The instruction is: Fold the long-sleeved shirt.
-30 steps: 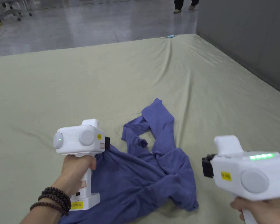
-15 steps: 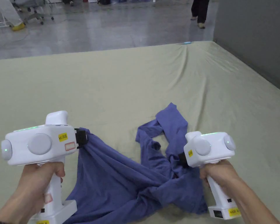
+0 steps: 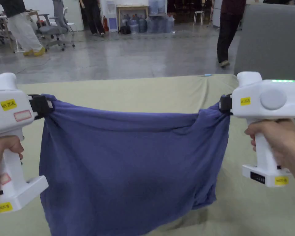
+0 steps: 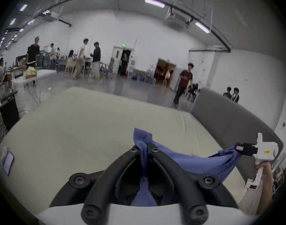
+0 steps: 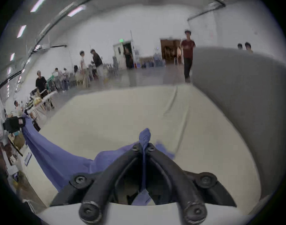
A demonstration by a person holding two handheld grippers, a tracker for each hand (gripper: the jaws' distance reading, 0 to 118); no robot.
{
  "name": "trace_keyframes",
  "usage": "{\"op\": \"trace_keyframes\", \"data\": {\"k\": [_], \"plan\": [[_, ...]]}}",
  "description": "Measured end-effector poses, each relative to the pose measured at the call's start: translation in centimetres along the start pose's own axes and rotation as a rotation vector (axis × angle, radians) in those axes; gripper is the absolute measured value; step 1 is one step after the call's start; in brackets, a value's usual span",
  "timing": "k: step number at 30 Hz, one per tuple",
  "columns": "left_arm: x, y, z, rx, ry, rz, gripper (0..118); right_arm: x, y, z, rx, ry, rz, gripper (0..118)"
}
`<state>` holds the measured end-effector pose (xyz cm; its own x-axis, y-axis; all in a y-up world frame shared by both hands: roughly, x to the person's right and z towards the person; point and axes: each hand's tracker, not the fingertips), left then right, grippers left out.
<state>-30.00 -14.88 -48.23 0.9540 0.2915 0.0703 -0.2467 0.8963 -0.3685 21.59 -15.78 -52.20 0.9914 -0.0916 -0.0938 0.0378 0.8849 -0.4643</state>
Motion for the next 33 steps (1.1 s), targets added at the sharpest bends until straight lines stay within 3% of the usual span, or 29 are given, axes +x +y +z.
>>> {"op": "trace_keyframes", "data": {"k": [2,9,16,25,29,30,33], "plan": [[0.0,3.6,0.3,0.065,-0.008,-0.001,0,-1.0,4.4,1.0,0.067,-0.02,0.034,0],[3.6,18.1,-1.3,0.273,0.019,-0.08,0,-3.8,21.4,2.4,0.266,-0.034,0.029,0],[5.6,26.8,-3.6,0.322,0.028,0.034,0,-5.0,30.8,4.4,0.365,-0.082,0.016,0],[4.7,26.9,-9.1,0.285,0.061,0.037,0,-4.3,31.2,3.0,0.372,-0.09,0.04,0],[2.4,22.2,-13.9,0.17,0.076,0.041,0,-3.0,25.7,-1.8,0.253,-0.095,0.043,0],[4.4,17.8,-10.2,0.15,0.071,0.034,0,-2.6,24.0,-3.3,0.213,-0.091,0.034,0],[3.7,12.0,-11.2,0.066,0.093,0.025,0,-1.2,19.0,-7.3,0.134,-0.051,-0.032,0]]}}
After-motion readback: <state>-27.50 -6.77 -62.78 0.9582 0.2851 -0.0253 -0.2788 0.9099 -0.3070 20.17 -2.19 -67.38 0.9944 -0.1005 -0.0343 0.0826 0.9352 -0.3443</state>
